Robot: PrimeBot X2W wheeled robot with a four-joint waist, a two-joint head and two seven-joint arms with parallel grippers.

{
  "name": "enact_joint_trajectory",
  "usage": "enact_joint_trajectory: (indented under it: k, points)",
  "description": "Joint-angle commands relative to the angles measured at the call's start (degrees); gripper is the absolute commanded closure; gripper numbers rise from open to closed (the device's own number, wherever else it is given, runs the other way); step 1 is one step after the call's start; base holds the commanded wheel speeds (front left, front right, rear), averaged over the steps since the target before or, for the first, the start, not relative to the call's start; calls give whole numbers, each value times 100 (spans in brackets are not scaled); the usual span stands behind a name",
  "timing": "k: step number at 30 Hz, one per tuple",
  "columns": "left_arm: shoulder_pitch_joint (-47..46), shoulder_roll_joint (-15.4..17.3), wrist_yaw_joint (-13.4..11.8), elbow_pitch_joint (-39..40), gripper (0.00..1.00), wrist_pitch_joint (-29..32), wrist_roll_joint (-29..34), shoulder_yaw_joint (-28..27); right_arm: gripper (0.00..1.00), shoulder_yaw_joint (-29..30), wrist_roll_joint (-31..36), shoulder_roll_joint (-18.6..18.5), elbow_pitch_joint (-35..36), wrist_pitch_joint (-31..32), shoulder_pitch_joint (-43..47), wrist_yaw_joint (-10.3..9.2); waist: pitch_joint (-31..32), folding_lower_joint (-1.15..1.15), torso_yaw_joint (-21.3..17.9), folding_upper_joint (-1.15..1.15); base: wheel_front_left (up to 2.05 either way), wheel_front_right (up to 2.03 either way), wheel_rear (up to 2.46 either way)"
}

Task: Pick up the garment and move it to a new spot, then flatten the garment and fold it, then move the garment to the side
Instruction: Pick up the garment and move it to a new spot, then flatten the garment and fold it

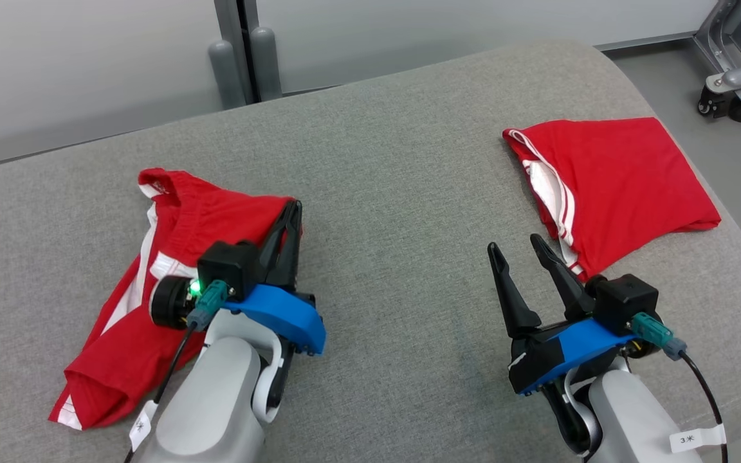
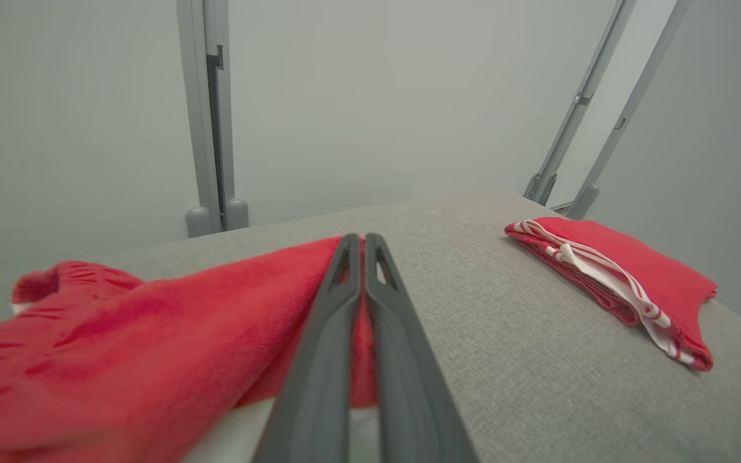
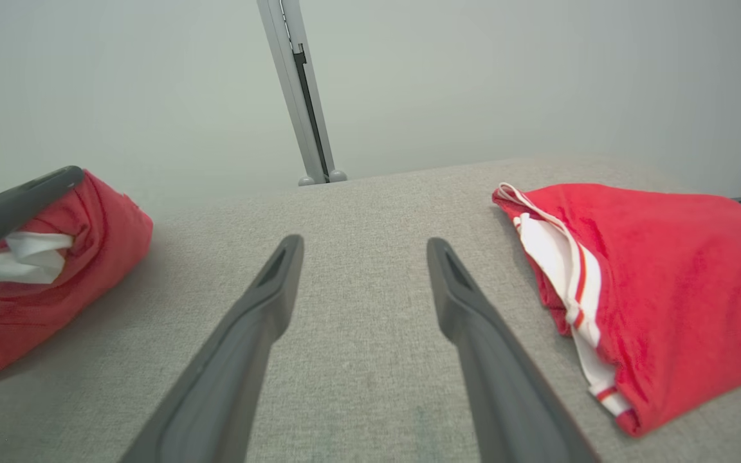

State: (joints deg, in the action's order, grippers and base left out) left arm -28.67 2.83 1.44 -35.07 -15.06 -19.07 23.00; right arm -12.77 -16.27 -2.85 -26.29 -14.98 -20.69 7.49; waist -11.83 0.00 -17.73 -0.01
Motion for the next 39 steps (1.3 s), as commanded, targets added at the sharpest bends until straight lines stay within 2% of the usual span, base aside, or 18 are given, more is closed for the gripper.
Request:
enact_joint_trajectory:
  k: [1,2,9,17,30,34,39]
  points:
    - [117,15,-100,-3,38,-15,-69,63,0,18,-19,-12,-1,-30,106,1,42,0,11,1,0,0,0]
    - [177,15,-159,3,0,-15,-91,102,0,24,-22,-11,3,-29,125,1,66,0,43,1,0,0,0]
    - [573,12,-365,-101,0,-15,22,-5,0,23,-1,-14,-22,-29,262,1,296,0,368,1,0,0,0]
    - [1484,67,-579,258,0,-15,361,-899,0,48,64,-16,-116,-30,448,1,697,0,806,1,0,0,0]
    - [2775,13,-640,1027,0,-15,789,-1983,0,250,226,-16,-378,-30,796,1,1137,0,1168,1,0,0,0]
    - [2883,7,-590,1061,0,-15,827,-2021,0,328,281,-16,-456,-29,861,1,1130,0,1242,1,0,0,0]
    - [2719,11,-572,1025,0,-15,691,-1766,0,251,458,-12,-545,-29,777,1,1058,0,1500,1,0,0,0]
